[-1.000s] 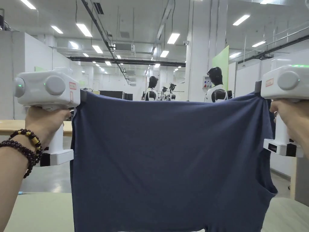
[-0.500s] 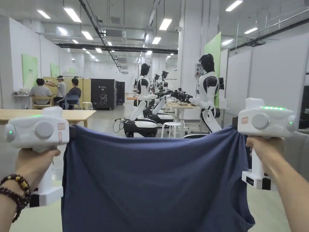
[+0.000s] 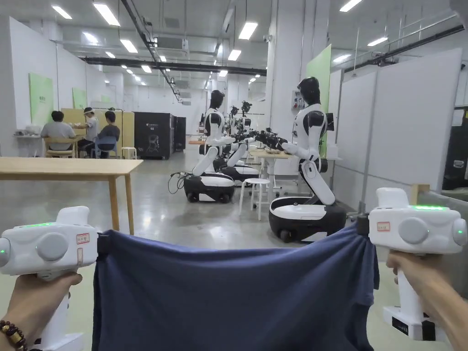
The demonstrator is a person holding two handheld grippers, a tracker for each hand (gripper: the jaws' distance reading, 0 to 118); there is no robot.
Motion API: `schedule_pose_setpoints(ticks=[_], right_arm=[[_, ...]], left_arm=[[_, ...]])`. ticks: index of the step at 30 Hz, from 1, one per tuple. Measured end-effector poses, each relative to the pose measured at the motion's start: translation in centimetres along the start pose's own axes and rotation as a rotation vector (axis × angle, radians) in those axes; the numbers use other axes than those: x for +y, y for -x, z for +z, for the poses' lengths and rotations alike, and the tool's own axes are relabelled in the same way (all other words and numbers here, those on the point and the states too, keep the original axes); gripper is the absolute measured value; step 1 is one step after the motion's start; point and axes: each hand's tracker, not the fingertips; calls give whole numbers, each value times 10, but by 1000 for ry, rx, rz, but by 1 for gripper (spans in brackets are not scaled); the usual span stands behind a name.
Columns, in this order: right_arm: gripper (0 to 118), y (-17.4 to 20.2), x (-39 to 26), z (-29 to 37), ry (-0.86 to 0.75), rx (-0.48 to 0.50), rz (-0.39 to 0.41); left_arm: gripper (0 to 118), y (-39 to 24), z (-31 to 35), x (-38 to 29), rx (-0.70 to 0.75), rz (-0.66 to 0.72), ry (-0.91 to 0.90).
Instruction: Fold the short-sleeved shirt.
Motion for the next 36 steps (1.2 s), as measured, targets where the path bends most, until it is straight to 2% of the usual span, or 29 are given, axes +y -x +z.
schedule_pose_setpoints(ticks=[5, 9, 12, 16, 20, 26, 31, 36], right_arm=[[2, -4, -61, 58, 57, 27, 61], [2, 1, -112, 103, 100, 68, 79], [1, 2, -154, 137, 167, 108, 131], [2, -3, -203, 176, 218, 154, 128], [2, -3, -255, 209, 297, 181, 137], [2, -8, -319, 236, 434, 197, 165], [2, -8, -357, 243, 575, 199, 226], [2, -14, -368, 260, 563, 211, 192]], left_arm=[[4, 8, 56, -58, -45, -11, 59], [4, 18, 96, -108, -64, 2, 122], [4, 27, 124, -152, -72, 23, 178], [4, 44, 163, -204, -109, 56, 237], [4, 56, 189, -248, -128, 11, 315], [4, 62, 208, -290, -149, -11, 385], [4, 68, 214, -316, -154, 20, 442], [4, 72, 230, -334, -157, 57, 455]])
